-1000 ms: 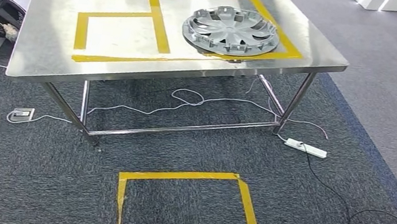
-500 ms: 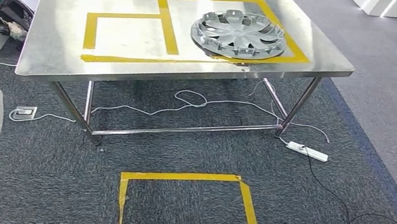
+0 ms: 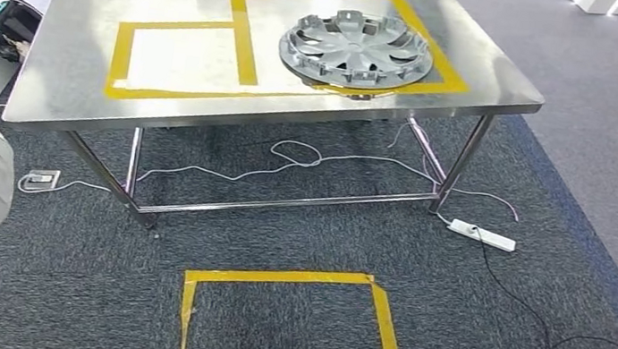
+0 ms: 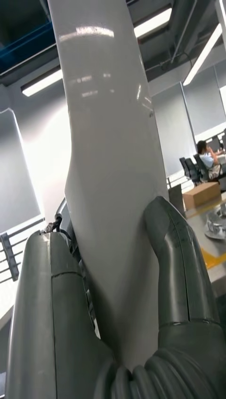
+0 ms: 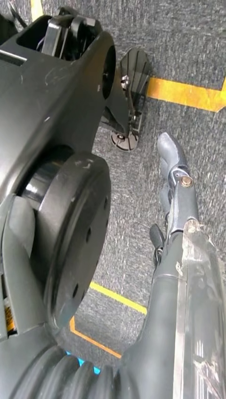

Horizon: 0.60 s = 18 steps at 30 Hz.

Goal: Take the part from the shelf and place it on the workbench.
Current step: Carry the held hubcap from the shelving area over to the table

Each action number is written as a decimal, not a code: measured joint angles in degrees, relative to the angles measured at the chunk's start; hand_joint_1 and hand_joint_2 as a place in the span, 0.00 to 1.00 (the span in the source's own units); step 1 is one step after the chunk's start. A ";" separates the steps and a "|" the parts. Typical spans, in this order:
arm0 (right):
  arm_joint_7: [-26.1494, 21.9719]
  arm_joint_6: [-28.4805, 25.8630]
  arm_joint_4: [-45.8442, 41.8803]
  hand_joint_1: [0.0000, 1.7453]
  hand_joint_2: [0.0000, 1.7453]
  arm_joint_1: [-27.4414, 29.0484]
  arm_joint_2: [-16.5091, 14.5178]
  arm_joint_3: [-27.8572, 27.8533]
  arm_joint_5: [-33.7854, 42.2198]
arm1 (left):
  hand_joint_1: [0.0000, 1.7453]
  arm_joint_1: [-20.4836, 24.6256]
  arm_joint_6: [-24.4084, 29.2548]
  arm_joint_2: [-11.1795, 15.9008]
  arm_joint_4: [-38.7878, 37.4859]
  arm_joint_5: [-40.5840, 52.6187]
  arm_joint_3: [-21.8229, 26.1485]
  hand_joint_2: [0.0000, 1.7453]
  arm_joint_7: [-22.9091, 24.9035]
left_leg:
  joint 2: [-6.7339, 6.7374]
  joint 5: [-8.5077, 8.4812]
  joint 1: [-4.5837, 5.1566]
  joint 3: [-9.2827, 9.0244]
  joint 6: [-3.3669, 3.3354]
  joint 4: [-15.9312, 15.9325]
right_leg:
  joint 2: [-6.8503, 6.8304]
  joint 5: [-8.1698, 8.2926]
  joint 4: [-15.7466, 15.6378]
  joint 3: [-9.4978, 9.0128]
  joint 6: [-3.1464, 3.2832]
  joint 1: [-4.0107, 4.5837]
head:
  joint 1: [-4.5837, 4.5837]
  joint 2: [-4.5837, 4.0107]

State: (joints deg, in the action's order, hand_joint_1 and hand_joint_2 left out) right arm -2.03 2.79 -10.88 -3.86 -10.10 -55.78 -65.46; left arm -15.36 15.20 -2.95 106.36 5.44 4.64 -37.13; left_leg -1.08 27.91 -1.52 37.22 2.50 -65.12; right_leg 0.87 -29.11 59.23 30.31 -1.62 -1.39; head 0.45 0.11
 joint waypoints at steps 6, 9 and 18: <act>0.00 -0.01 0.00 0.00 1.00 0.13 0.00 -0.10 -0.02 | 1.00 -0.06 -0.01 0.02 -0.14 -0.04 -0.03 1.00 0.00 | 0.31 -4.51 1.13 3.90 -1.89 -0.97 | -0.59 -2.03 -0.11 -2.01 0.53 0.86 | -0.10 0.00; 0.04 -0.03 -0.01 0.00 1.00 0.18 0.01 -0.11 -0.04 | 1.00 -0.05 -0.01 0.05 -0.17 -0.03 -0.05 1.00 0.06 | 0.81 -5.61 1.99 1.18 -2.92 5.65 | -0.78 -3.10 -0.32 -2.99 -0.11 1.11 | -0.22 0.00; -0.09 0.09 -0.07 0.00 1.00 -0.28 0.11 -0.16 0.05 | 1.00 -0.28 -0.19 0.13 -0.25 -0.04 0.02 1.00 0.17 | 0.48 -2.94 1.58 -2.52 -4.19 7.07 | -0.98 -8.80 14.64 5.70 -2.07 1.33 | 0.41 -0.01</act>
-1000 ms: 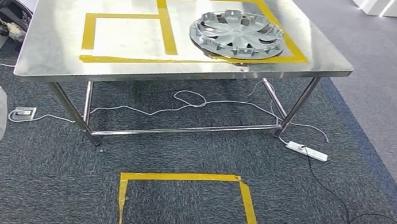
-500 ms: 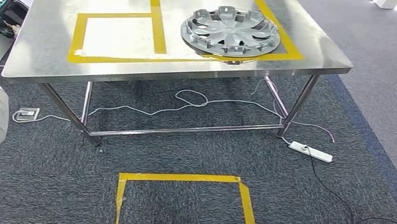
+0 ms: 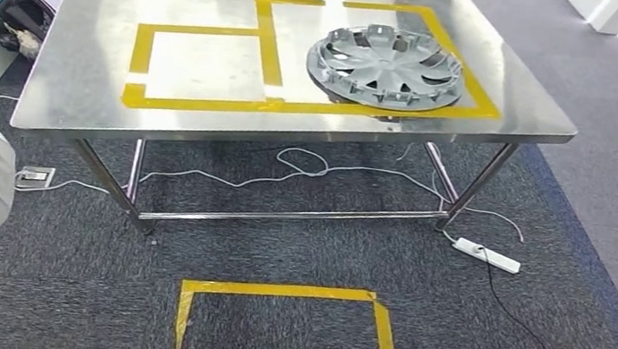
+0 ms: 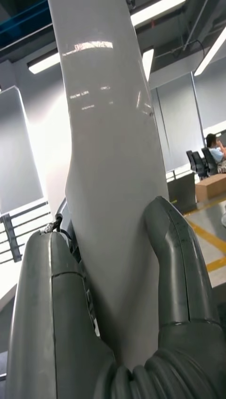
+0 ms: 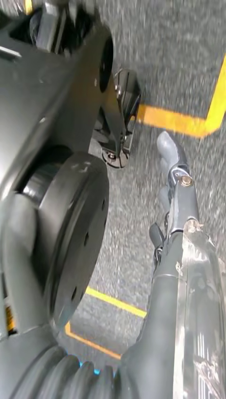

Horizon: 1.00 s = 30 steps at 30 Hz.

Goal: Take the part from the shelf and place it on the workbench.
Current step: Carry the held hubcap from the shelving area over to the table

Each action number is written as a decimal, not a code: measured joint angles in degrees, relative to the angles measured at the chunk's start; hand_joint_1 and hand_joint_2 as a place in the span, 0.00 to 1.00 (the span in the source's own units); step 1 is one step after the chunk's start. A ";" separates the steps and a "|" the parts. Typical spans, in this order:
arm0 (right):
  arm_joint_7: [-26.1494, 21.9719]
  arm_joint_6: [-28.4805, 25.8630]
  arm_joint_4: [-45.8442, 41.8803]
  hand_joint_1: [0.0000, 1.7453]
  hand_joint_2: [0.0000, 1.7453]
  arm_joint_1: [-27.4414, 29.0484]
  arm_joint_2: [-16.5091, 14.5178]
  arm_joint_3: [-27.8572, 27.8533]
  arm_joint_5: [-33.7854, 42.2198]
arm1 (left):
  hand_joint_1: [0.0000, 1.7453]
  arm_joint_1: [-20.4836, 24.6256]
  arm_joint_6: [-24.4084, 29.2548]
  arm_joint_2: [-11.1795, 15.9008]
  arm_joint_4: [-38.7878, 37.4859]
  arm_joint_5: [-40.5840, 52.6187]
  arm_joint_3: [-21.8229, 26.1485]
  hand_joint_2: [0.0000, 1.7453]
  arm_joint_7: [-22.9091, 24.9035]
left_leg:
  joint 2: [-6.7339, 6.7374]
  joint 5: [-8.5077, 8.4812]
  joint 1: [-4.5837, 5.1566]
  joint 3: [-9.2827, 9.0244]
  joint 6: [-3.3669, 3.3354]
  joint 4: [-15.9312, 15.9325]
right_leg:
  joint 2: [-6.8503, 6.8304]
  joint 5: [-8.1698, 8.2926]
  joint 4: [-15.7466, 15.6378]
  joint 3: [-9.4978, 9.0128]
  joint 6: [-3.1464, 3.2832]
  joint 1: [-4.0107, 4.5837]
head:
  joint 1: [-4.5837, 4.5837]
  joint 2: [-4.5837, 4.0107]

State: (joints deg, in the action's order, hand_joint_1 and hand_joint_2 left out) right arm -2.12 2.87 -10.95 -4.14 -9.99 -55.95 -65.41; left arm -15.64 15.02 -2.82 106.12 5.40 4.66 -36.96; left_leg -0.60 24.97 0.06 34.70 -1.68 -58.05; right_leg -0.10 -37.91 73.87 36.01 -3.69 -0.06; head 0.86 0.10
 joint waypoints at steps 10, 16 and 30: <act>0.09 0.12 0.00 0.00 1.00 0.17 -0.10 -0.03 -0.07 | 1.00 0.01 -0.08 0.03 -0.20 0.02 -0.05 1.00 0.07 | -0.39 2.64 0.08 -2.65 2.20 -1.26 | 0.23 10.25 -14.90 -3.51 2.65 -0.03 | -0.11 0.01; 0.18 0.30 0.00 0.00 1.00 0.32 -0.20 -0.03 -0.44 | 1.00 -0.08 -0.27 0.33 -0.26 0.05 -0.04 1.00 0.07 | -0.19 6.05 -0.58 6.97 3.50 -14.66 | 0.11 8.61 -15.35 -6.28 3.02 -0.62 | -0.71 0.01; 0.15 0.67 -0.02 0.00 1.00 -0.04 -0.15 -0.03 -0.60 | 1.00 -0.11 -1.01 0.70 -0.39 0.05 0.33 1.00 0.07 | 0.11 0.53 -0.32 -0.21 0.37 -0.34 | 0.04 -0.32 0.19 -0.26 0.00 -0.35 | -0.45 -0.01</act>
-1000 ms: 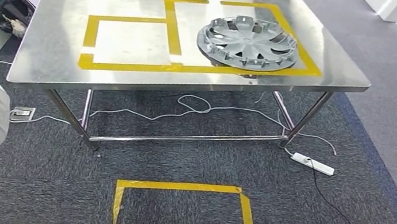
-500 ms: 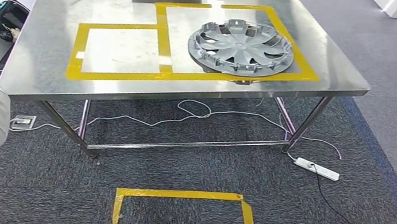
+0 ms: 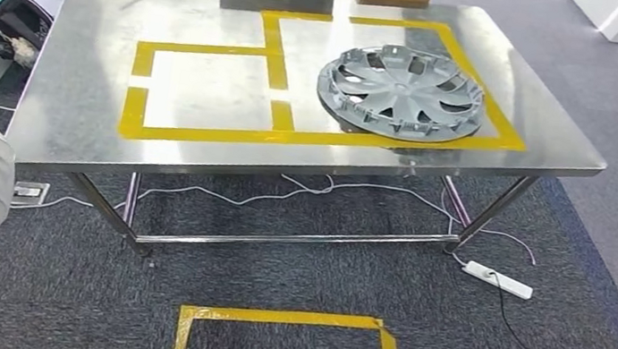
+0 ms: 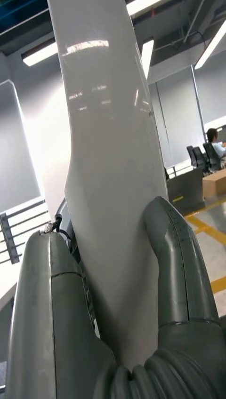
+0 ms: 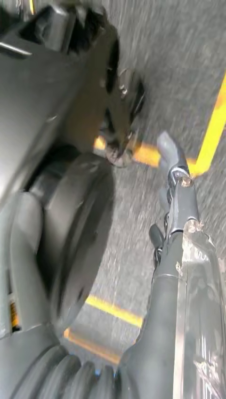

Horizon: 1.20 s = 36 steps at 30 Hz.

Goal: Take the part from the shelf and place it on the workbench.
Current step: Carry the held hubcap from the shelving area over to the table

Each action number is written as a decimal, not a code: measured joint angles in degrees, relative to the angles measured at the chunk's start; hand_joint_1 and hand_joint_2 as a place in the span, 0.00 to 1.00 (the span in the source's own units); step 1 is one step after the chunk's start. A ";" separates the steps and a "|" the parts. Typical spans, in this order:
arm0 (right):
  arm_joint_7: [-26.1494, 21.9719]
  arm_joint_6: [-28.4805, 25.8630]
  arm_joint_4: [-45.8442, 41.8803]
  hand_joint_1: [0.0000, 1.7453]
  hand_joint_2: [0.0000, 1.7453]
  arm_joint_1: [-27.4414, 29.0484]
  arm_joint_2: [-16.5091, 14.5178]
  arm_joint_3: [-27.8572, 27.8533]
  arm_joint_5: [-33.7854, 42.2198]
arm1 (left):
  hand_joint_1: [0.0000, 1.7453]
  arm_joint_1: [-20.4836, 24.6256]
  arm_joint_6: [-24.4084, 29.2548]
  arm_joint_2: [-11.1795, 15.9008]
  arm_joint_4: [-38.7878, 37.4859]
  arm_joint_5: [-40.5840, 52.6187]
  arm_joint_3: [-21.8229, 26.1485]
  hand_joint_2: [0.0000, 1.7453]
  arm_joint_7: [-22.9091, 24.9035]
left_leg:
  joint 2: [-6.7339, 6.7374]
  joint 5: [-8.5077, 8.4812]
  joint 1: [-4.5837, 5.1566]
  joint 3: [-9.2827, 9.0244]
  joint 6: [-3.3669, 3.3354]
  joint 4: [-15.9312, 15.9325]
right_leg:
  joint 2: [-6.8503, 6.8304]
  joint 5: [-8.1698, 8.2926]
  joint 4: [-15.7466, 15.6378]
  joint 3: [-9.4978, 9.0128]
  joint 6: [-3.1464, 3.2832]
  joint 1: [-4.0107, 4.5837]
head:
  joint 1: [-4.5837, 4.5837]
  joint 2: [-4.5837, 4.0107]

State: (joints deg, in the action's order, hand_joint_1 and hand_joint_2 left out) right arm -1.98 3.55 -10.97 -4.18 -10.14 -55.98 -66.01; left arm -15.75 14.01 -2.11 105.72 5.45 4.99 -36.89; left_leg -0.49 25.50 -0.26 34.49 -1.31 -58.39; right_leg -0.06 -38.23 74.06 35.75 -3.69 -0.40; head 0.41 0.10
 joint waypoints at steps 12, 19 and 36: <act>0.01 0.03 -0.01 0.00 1.00 0.07 -0.28 0.01 -0.35 | 1.00 -0.32 -0.19 0.02 0.02 0.28 0.10 1.00 -0.01 | -0.30 4.47 0.54 -1.37 2.43 -5.01 | 0.10 10.81 -14.84 -3.33 2.77 0.09 | -0.34 0.01; 0.07 0.02 -0.01 0.00 1.00 0.32 -0.33 0.01 -0.58 | 1.00 -0.66 -0.44 0.03 0.04 0.19 0.43 1.00 -0.01 | -0.17 0.77 -0.25 5.53 3.46 -8.99 | 0.23 8.29 -15.16 -6.15 2.53 -0.53 | -0.54 0.01; 0.26 0.04 0.01 0.00 1.00 -0.18 -0.33 0.04 -1.27 | 1.00 -1.11 -3.79 -1.67 0.10 1.24 0.68 1.00 0.12 | -0.23 2.83 0.17 -3.44 0.54 -0.29 | 0.19 10.19 -11.45 -0.98 1.32 0.87 | -0.14 0.01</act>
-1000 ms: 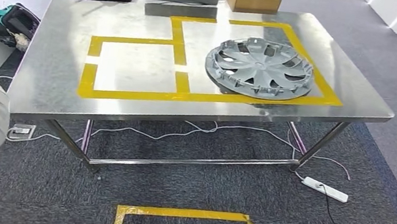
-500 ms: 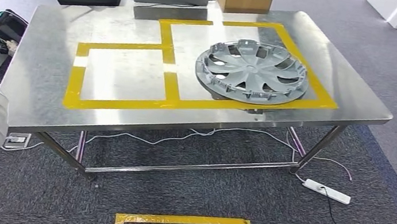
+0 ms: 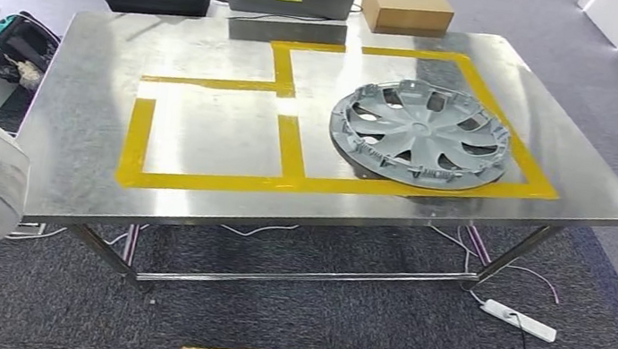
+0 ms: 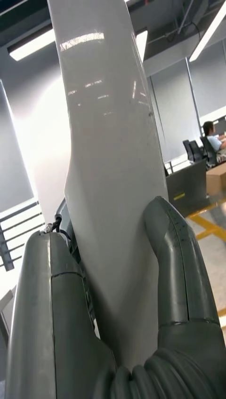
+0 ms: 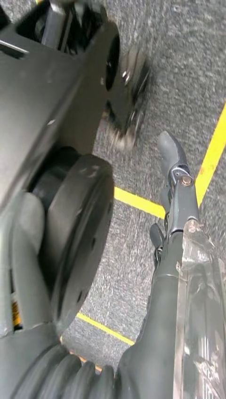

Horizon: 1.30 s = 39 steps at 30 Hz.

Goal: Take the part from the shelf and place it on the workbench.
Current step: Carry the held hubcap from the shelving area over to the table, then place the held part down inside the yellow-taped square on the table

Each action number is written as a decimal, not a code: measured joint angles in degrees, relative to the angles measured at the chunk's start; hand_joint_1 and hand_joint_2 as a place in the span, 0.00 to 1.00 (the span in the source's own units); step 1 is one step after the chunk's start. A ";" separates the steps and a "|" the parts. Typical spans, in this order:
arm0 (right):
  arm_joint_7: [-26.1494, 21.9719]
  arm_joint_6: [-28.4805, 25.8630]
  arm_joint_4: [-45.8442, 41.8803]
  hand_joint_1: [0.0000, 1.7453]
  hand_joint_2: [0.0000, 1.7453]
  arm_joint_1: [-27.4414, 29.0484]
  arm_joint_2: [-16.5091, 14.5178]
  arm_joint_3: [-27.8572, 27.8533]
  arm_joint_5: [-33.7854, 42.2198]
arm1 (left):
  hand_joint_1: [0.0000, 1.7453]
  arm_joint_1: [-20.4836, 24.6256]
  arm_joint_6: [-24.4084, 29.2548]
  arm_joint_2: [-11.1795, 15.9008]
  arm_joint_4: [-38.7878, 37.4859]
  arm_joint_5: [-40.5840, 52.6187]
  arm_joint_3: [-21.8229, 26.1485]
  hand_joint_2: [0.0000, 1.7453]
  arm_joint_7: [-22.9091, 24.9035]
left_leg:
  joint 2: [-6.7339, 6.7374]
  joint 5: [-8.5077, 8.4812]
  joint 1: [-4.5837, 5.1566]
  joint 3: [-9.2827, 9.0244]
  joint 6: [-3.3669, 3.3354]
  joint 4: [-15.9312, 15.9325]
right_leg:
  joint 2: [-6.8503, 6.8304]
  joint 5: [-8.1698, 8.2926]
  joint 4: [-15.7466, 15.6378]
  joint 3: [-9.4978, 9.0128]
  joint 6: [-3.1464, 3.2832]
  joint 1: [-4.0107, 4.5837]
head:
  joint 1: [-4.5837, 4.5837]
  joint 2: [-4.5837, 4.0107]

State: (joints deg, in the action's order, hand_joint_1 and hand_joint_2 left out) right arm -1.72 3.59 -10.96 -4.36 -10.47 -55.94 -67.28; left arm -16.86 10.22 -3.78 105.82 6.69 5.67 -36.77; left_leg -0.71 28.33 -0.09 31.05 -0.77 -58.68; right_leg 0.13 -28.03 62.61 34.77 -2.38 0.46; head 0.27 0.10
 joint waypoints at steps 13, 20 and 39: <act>0.04 0.06 0.01 0.00 1.00 0.46 -0.17 0.03 -0.04 | 1.00 0.46 1.25 0.20 -0.05 0.34 -2.22 1.00 0.03 | 0.06 -0.32 -0.38 8.92 2.76 -10.39 | 0.29 -2.65 -3.50 -5.82 1.94 -0.64 | -0.81 0.01; 0.21 0.05 -0.02 0.00 1.00 0.41 -0.13 0.03 -0.27 | 1.00 0.18 1.74 0.26 -0.09 0.39 -2.47 1.00 -0.09 | 0.22 -4.01 -0.23 5.28 0.83 -0.33 | 0.26 -5.21 -3.50 -8.27 -0.01 -0.42 | -0.76 0.00; 0.04 0.15 0.01 0.00 1.00 -0.04 -0.15 0.08 -0.80 | 1.00 0.80 1.86 0.80 -0.10 1.00 -4.01 1.00 -0.51 | -0.08 0.20 0.03 -1.58 -0.63 0.92 | 0.64 0.64 -2.41 -1.16 -0.03 -0.74 | -0.03 0.01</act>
State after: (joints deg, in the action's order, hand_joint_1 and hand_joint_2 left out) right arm -1.68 3.74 -10.95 -4.39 -10.62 -55.86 -68.08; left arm -16.06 12.09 -2.98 105.72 7.70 1.66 -37.29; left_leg -0.80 28.53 -0.06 29.48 -1.40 -57.76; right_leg 0.77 -27.39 60.20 33.61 -2.41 -0.27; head 0.25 0.11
